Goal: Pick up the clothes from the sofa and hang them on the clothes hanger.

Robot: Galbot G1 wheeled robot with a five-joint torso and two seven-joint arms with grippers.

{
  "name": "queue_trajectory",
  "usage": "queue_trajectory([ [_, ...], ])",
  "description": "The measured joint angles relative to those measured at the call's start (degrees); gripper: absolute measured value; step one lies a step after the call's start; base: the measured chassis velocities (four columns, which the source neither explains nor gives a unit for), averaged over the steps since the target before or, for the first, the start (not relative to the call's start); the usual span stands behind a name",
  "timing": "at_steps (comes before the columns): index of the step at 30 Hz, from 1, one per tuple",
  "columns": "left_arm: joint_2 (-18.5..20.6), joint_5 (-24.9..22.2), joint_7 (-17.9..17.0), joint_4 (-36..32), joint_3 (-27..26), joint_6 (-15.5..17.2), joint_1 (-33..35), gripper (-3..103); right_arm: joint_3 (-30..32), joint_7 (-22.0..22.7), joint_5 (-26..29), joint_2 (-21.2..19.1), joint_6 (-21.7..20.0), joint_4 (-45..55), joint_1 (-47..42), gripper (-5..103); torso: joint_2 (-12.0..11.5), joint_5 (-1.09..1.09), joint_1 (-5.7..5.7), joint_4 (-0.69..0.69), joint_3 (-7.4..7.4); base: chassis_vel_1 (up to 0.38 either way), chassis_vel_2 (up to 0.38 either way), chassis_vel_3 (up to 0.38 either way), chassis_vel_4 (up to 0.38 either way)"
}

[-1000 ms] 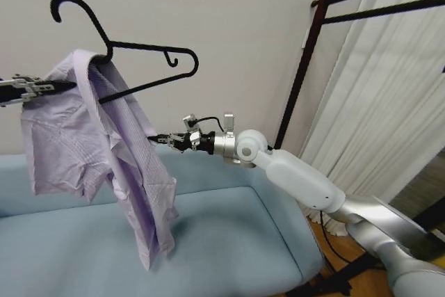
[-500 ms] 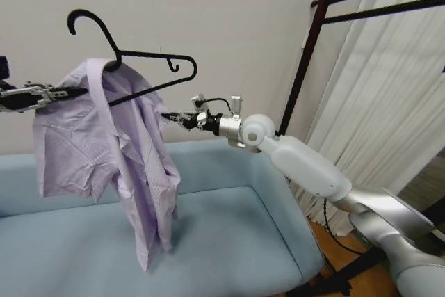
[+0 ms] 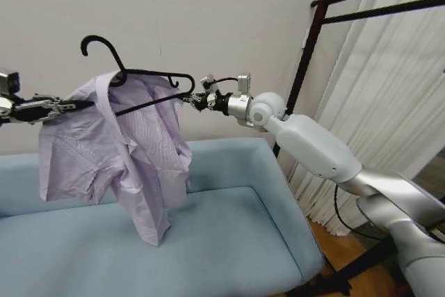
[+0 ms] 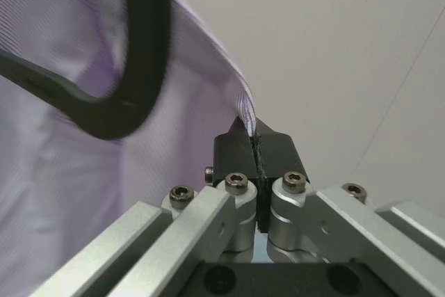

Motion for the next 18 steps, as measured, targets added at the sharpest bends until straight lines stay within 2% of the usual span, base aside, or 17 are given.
queue_trajectory([
  [2, -0.42, 0.35, -0.04, 0.12, 0.15, 0.00, -0.01, 2, -1.44, -3.14, -4.09, 0.12, 1.78, -2.20, 1.90, 0, 0.00, 0.00, 0.00, 0.00, 0.00, 0.000, 0.000, 0.000, 0.000],
  [7, -1.46, 1.90, 0.10, 0.26, 0.51, -0.03, -0.01, 2, -3.10, -6.96, -7.86, 0.61, 2.74, -4.92, 5.83, 0, 0.00, 0.00, 0.00, -0.01, 0.00, 0.000, 0.000, 0.000, 0.000],
  [14, -2.53, 3.89, -0.21, 0.21, 0.78, -0.04, -0.07, 2, -3.97, -8.80, -11.23, 1.39, 2.82, -6.12, 9.28, 0, 0.00, 0.00, 0.00, 0.00, 0.00, 0.000, 0.000, 0.000, 0.000],
  [18, -3.01, 4.03, -2.40, -0.39, 0.90, -0.04, -0.13, 2, -4.66, -9.58, -13.72, 1.50, 3.11, -6.53, 11.07, 0, 0.00, 0.00, 0.00, -0.01, 0.00, 0.000, 0.000, 0.000, 0.000],
])
